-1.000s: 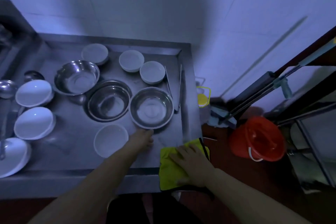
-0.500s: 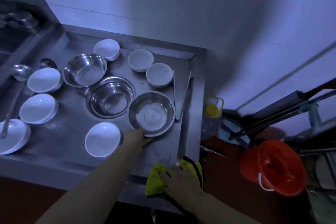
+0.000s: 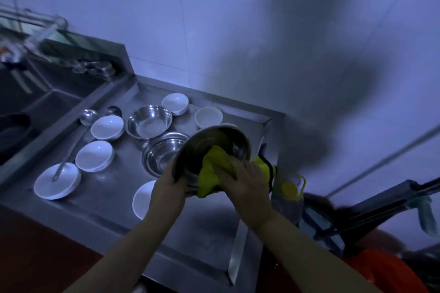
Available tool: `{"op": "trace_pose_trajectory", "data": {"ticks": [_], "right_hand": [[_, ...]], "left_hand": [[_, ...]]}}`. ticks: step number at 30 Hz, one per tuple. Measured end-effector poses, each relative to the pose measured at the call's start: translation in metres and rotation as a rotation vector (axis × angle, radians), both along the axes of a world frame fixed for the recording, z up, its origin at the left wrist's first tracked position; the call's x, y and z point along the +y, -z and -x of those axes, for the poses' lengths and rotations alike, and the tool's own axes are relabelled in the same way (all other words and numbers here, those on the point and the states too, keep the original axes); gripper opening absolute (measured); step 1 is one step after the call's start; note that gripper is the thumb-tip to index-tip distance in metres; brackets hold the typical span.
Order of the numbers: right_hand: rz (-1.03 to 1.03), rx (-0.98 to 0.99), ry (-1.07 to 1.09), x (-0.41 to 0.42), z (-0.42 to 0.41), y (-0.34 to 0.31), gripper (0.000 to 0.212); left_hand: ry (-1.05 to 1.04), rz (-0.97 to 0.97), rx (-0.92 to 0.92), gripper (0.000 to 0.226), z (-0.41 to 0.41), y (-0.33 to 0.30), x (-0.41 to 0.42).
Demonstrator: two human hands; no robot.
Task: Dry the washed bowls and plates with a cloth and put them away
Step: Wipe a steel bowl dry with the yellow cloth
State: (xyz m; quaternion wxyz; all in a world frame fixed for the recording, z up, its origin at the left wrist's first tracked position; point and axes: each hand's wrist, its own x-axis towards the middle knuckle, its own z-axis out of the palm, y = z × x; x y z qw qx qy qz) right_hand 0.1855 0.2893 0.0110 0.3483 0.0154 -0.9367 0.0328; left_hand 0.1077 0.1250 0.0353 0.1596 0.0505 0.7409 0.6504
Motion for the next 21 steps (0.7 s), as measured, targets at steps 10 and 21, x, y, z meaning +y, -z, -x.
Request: {"op": "trace_pose_trajectory", "data": {"ticks": [10, 21], "right_hand": [[0.074, -0.068, 0.023, -0.008, 0.018, -0.054, 0.069], [-0.045, 0.243, 0.066, -0.025, 0.023, -0.105, 0.028]], "left_hand": [[0.009, 0.239, 0.422, 0.041, 0.003, -0.070, -0.015], [0.035, 0.173, 0.490, 0.037, -0.003, -0.120, -0.022]]}}
